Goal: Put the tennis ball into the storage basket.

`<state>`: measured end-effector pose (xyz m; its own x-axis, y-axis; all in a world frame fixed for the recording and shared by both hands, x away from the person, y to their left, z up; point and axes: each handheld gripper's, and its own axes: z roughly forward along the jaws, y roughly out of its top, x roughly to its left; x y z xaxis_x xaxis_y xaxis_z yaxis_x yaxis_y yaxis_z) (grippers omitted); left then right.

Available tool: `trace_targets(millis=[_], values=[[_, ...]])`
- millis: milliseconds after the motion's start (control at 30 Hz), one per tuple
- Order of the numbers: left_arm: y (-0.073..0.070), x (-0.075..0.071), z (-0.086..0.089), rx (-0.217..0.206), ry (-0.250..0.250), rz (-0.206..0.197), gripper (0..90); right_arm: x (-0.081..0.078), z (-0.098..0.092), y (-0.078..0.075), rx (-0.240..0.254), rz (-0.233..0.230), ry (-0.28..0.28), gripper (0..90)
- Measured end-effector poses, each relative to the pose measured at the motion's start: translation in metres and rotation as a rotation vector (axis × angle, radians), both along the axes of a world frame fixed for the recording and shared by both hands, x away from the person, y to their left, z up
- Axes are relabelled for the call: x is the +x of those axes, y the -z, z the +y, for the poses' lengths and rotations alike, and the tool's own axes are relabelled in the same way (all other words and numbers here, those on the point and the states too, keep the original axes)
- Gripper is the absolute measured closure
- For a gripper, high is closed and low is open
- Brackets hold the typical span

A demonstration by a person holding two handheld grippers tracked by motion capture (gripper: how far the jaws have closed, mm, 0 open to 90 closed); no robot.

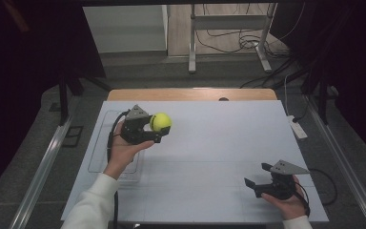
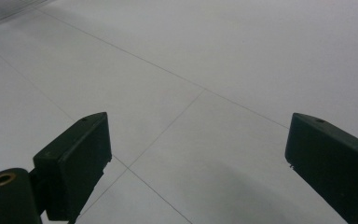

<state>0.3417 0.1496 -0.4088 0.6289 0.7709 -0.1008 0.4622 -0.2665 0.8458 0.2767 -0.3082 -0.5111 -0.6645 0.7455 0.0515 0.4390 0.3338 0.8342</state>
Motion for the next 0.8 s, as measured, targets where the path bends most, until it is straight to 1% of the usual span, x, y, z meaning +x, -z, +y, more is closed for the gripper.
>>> trace_targets(millis=[800], values=[[-0.001, -0.001, 0.013, -0.008, -0.038, -0.011, 26.2, 0.000, 0.000, 0.000, -0.002, 0.000, 0.001, 7.2]])
